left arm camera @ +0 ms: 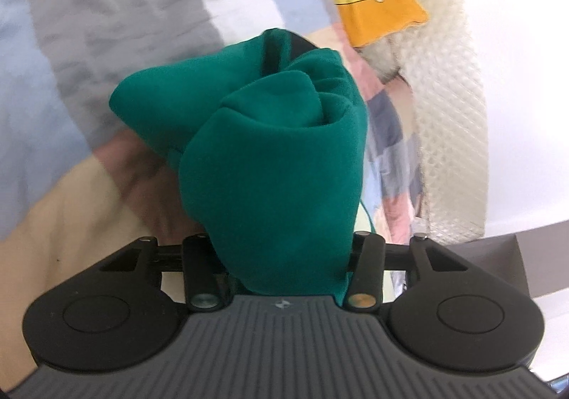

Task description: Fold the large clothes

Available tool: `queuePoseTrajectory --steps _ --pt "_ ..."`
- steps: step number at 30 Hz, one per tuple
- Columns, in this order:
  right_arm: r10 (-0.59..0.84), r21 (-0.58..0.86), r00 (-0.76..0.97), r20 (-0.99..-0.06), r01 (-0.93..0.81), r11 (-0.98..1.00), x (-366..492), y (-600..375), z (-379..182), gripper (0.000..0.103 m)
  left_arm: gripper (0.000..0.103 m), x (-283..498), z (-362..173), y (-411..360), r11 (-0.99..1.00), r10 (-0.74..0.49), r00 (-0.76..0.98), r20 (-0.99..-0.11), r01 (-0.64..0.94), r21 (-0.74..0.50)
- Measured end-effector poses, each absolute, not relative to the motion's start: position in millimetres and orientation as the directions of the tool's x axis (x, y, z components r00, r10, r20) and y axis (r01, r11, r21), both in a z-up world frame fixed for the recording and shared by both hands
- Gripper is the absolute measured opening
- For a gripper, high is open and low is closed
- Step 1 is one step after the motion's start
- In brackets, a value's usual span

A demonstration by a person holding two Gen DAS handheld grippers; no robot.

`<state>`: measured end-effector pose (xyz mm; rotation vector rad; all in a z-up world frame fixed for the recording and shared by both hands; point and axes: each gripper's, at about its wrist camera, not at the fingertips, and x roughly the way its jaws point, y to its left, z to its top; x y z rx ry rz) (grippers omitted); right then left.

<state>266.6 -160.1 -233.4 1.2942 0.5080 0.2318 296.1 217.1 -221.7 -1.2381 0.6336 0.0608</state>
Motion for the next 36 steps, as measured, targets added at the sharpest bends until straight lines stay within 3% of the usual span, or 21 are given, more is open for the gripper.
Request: queuePoseTrajectory --steps 11,23,36 --pt "0.422 0.939 0.898 -0.123 -0.032 0.343 272.6 -192.1 -164.8 0.036 0.053 322.3 -155.5 189.6 0.426 -0.378 0.844 -0.381 -0.207 -0.881" --pt "0.366 0.914 0.930 -0.044 -0.111 0.391 355.4 -255.5 -97.3 0.036 0.053 459.1 -90.9 118.3 0.473 -0.487 0.803 -0.342 -0.086 -0.877" --pt "0.314 0.883 0.945 -0.088 -0.072 0.464 475.1 -329.8 -137.5 0.036 0.053 639.4 -134.8 18.1 0.555 -0.552 0.754 -0.356 0.013 -0.832"
